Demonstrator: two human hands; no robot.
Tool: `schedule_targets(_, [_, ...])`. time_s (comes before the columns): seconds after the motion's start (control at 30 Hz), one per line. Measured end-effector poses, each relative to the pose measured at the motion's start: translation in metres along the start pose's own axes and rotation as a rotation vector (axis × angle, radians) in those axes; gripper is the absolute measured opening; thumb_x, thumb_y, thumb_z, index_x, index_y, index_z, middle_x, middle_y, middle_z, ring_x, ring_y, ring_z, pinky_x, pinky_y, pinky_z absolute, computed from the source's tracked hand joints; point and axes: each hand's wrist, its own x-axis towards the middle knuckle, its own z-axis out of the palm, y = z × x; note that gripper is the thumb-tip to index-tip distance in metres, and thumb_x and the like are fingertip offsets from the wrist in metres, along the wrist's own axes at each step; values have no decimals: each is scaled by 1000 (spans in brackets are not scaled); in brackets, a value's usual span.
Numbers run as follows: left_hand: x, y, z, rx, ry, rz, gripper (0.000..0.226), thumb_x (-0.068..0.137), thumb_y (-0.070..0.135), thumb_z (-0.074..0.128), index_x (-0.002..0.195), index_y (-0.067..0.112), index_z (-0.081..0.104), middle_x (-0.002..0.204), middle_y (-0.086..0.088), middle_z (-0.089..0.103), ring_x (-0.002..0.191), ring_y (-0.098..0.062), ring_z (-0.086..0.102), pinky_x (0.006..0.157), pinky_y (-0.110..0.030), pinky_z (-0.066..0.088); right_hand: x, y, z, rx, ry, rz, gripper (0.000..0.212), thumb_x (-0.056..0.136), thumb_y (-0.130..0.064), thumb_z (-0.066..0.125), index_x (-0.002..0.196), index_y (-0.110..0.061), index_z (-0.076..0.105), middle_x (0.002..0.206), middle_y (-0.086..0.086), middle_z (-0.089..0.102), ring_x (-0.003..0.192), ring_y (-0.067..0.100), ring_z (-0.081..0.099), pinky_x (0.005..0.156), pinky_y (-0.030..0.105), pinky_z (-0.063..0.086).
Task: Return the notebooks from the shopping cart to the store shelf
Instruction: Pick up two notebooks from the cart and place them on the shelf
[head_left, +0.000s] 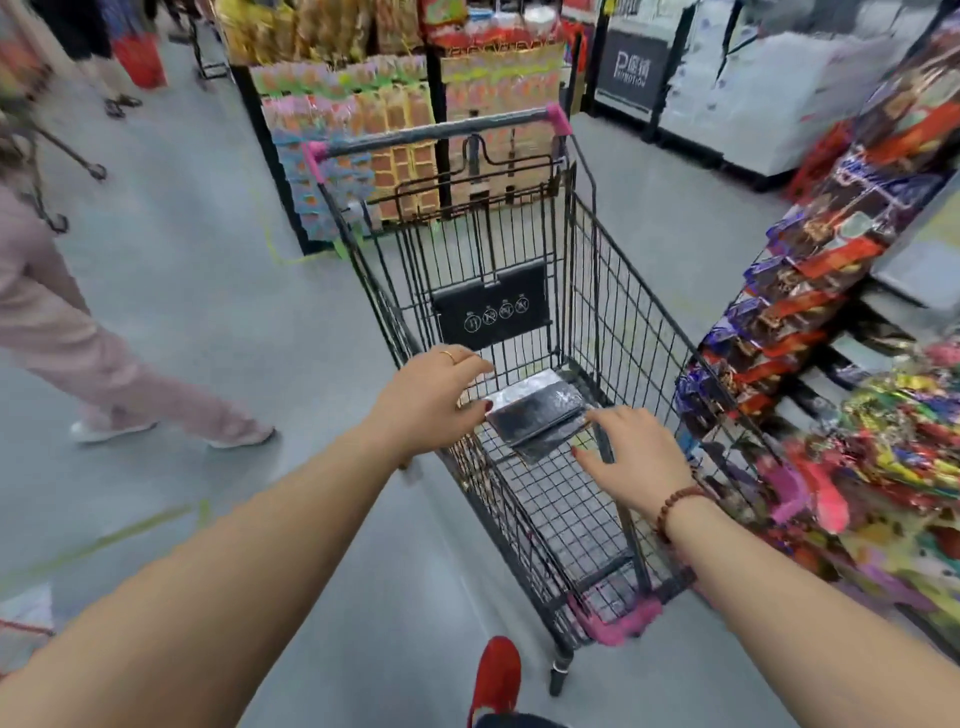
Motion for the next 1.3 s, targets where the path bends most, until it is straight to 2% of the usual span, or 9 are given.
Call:
schedule_targets(0.2, [91, -33, 20, -65, -67, -47, 47, 89, 35, 57, 132, 20, 50, 132, 0, 53, 122, -19, 46, 102, -35, 41, 70, 26, 5, 48, -36, 89, 50, 87, -50, 50, 131, -28, 46, 125, -7, 56, 119, 16, 46, 100, 34, 42])
schedule_targets(0.43, [184, -60, 72, -92, -256, 24, 47, 90, 38, 54, 133, 21, 49, 134, 0, 51, 127, -18, 42, 104, -35, 38, 104, 53, 15, 116, -61, 234, 51, 88, -51, 47, 131, -25, 46, 127, -4, 55, 120, 18, 45, 102, 36, 40])
schedule_targets(0.57, [232, -77, 110, -79, -382, 89, 48, 89, 36, 55, 133, 19, 50, 131, -3, 53, 124, -20, 44, 100, -36, 41, 123, 58, 26, 183, -40, 367, 41, 89, -44, 50, 125, -23, 51, 122, -1, 57, 116, 22, 46, 98, 36, 41])
schedule_targets(0.73, [294, -102, 156, -151, -544, 206, 46, 88, 32, 57, 131, 14, 52, 127, -7, 54, 125, -25, 44, 102, -37, 39, 160, 62, 52, 230, -48, 600, 46, 87, -45, 52, 127, -21, 52, 123, 1, 58, 114, 25, 50, 96, 35, 44])
schedule_targets(0.83, [327, -116, 179, -230, -578, 255, 47, 88, 33, 58, 131, 15, 52, 132, -7, 52, 128, -25, 42, 104, -37, 38, 183, 62, 71, 272, -88, 731, 50, 88, -45, 49, 130, -18, 50, 130, 6, 55, 120, 27, 46, 101, 36, 41])
schedule_targets(0.9, [338, -125, 196, -262, -603, 248, 47, 87, 32, 59, 130, 14, 52, 133, -9, 51, 128, -25, 42, 103, -35, 38, 197, 60, 85, 270, -130, 789, 53, 89, -46, 48, 134, -17, 47, 136, 9, 51, 124, 30, 43, 103, 38, 38])
schedule_targets(1.0, [340, -142, 227, -285, -671, 187, 48, 86, 30, 63, 128, 10, 54, 135, -11, 51, 128, -27, 43, 104, -33, 35, 214, 58, 105, 305, -169, 851, 54, 89, -45, 51, 134, -16, 46, 135, 12, 51, 124, 31, 44, 105, 38, 36])
schedule_targets(1.17, [319, -164, 282, -293, -788, 51, 52, 86, 32, 63, 132, 11, 50, 139, -11, 47, 130, -27, 41, 105, -36, 35, 228, 60, 146, 434, -191, 934, 55, 89, -42, 53, 136, -15, 44, 133, 15, 51, 123, 32, 44, 98, 43, 43])
schedule_targets(1.3, [299, -173, 324, -352, -791, -17, 53, 82, 20, 67, 131, 5, 50, 129, -16, 53, 124, -32, 45, 101, -31, 33, 233, 63, 186, 561, -146, 989, 51, 89, -38, 55, 135, -17, 46, 137, 8, 49, 132, 26, 36, 109, 35, 33])
